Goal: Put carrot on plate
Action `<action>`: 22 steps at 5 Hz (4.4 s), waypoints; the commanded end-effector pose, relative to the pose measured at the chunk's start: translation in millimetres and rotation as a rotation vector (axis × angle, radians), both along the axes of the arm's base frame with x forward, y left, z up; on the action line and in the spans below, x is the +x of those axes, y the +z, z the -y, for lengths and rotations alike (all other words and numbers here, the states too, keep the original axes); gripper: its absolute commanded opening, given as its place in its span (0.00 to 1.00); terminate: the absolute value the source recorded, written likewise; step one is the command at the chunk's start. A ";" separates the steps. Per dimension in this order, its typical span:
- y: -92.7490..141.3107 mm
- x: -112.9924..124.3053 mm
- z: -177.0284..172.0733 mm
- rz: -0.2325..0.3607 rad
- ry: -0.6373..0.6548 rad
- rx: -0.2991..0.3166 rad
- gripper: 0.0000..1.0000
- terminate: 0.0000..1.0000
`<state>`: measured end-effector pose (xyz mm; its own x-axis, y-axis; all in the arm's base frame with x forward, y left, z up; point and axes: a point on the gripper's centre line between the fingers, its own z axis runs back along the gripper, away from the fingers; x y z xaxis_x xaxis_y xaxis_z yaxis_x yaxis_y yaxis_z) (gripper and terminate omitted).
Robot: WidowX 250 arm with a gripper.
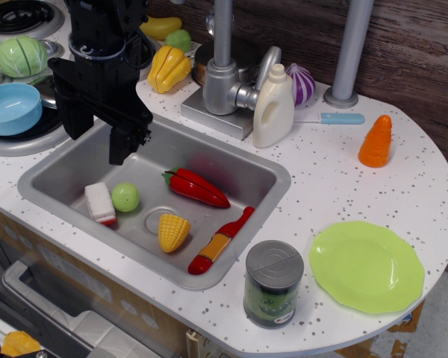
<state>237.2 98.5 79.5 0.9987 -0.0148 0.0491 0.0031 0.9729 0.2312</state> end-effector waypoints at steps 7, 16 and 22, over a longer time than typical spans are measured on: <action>74.2 141.4 237.9 0.121 -0.082 -0.086 1.00 0.00; -22.0 216.1 185.4 0.174 -0.241 -0.197 1.00 0.00; 34.8 127.8 203.0 0.138 0.045 -0.117 0.00 0.00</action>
